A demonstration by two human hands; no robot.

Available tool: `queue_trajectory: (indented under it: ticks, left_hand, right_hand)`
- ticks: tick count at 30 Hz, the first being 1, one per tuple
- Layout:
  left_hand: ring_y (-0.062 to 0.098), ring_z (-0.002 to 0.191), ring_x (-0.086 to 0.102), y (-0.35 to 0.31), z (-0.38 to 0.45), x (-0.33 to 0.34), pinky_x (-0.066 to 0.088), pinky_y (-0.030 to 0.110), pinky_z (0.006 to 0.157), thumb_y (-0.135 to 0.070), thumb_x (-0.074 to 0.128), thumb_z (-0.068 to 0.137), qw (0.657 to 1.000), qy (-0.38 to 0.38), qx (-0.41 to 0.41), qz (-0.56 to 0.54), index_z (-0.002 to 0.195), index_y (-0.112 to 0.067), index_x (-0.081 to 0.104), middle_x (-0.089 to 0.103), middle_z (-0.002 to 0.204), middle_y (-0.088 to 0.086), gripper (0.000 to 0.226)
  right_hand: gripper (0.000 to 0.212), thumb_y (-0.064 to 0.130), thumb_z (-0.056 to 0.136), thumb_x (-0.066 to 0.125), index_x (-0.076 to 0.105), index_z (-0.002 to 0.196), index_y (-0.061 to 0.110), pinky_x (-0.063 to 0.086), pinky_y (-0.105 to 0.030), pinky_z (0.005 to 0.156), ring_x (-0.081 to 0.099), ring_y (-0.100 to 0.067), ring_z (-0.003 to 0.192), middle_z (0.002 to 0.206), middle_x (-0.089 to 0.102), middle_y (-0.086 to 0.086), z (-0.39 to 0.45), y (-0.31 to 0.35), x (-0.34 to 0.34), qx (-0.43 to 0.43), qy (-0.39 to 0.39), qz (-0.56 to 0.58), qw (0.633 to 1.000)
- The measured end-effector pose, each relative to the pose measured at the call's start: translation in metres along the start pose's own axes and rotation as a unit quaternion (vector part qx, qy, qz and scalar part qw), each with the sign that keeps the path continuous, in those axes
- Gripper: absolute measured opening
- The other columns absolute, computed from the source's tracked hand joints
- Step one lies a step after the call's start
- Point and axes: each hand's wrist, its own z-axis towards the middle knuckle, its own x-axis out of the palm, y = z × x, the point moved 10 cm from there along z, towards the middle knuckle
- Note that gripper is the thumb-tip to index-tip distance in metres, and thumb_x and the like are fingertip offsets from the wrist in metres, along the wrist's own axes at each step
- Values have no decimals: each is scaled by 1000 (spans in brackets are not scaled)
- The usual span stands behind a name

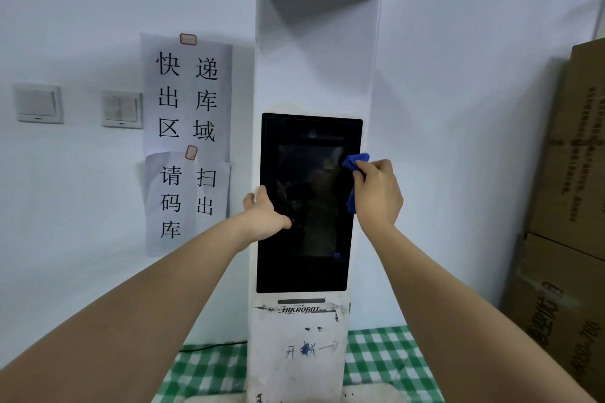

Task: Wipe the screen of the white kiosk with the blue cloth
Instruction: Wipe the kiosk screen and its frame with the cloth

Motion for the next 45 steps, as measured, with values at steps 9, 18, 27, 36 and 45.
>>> queue_trajectory:
  ticks: [9, 18, 27, 36, 45]
  left_hand:
    - [31, 145, 20, 0, -2, -1, 25, 41, 114, -22, 59, 90, 1000, 4, 3, -4, 153, -21, -7, -5, 160, 4, 91]
    - [30, 144, 22, 9, -2, 6, 26, 39, 113, -21, 59, 90, 1000, 8, -2, 3, 153, -20, -6, -5, 160, 3, 91]
    - [30, 145, 19, 3, -4, 5, 24, 40, 114, -21, 58, 90, 1000, 10, 4, -2, 153, -21, -7, -7, 160, 3, 91]
    - [30, 144, 21, 3, -7, 4, 25, 39, 114, -22, 58, 90, 1000, 9, 1, 7, 153, -21, -6, -5, 160, 4, 90]
    - [32, 143, 24, 14, -5, 4, 26, 41, 113, -22, 58, 89, 1000, 11, -9, 8, 153, -21, -5, -2, 160, 3, 90]
  right_hand:
    - [30, 22, 97, 48, 60, 124, 23, 50, -34, 67, 57, -21, 92, 115, 54, -1, -2, 3, 2, -19, 1, -15, 1000]
    - [29, 21, 97, 50, 59, 125, 19, 50, -32, 63, 56, -18, 88, 112, 55, -1, -34, -5, 19, -52, 39, -47, 997]
    - [29, 20, 96, 49, 60, 123, 21, 51, -33, 65, 57, -19, 87, 112, 55, 0, -21, -7, 11, -26, 22, -27, 999]
    - [28, 23, 97, 48, 61, 122, 21, 51, -34, 68, 58, -21, 88, 113, 55, -1, -24, -13, 10, -13, 28, -18, 999]
    - [29, 21, 97, 48, 59, 124, 21, 49, -32, 67, 57, -20, 89, 113, 55, -1, -44, -23, 21, -14, 57, -39, 998]
